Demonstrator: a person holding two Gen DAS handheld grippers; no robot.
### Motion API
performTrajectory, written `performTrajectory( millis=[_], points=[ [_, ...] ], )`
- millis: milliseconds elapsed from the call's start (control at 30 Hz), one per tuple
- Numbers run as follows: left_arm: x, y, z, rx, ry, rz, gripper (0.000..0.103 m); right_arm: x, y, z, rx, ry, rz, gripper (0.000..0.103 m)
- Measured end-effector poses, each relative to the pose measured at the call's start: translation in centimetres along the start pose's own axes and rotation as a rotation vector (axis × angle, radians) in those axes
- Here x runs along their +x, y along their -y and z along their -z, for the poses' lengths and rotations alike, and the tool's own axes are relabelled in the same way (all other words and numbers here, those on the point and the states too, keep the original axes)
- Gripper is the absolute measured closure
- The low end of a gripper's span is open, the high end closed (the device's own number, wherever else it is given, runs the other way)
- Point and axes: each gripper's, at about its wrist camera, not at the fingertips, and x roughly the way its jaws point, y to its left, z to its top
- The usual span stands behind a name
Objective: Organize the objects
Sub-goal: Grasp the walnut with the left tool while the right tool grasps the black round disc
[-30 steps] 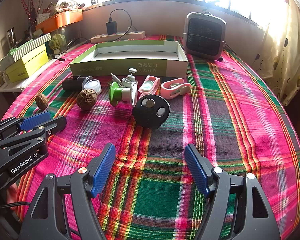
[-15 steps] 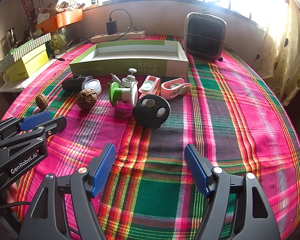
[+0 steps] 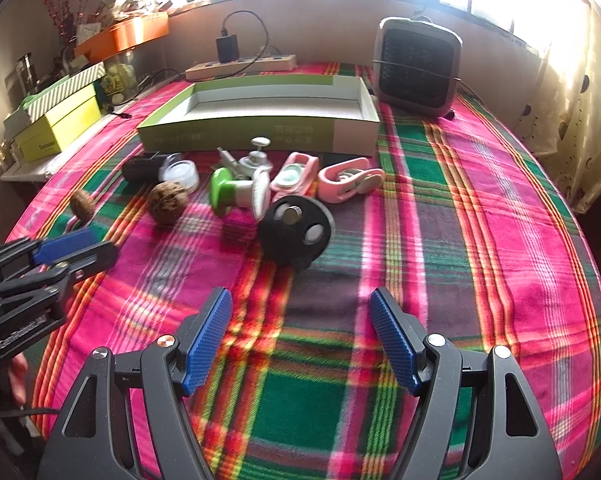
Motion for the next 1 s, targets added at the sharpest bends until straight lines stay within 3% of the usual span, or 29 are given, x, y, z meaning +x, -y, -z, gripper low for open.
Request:
performTrajectory(
  millis=[200,533,833,1000],
  points=[
    [-0.7,-2.0,0.5,-0.05,-0.005,0.047,0.068,0.8,1.0,-1.2,0.002,-0.019,-0.037,0.031],
    [-0.6,-4.9,-0.1,-0.136,0.004,0.006,0.068,1.8,0.9,-2.4,-0.04,-0.041,-0.066,0.031],
    [0.6,-6.2,-1.5,-0.135,0.006,-0.044,0.068,2.6,1.0,-3.3,-0.059,-0.048,-0.046,0.031],
    [1.3,-6.3,-2.5,-0.131,-0.009,-0.029,0.067,2.8,1.4,-3.6,-0.047,-0.048,-0.041,0.031]
  ],
)
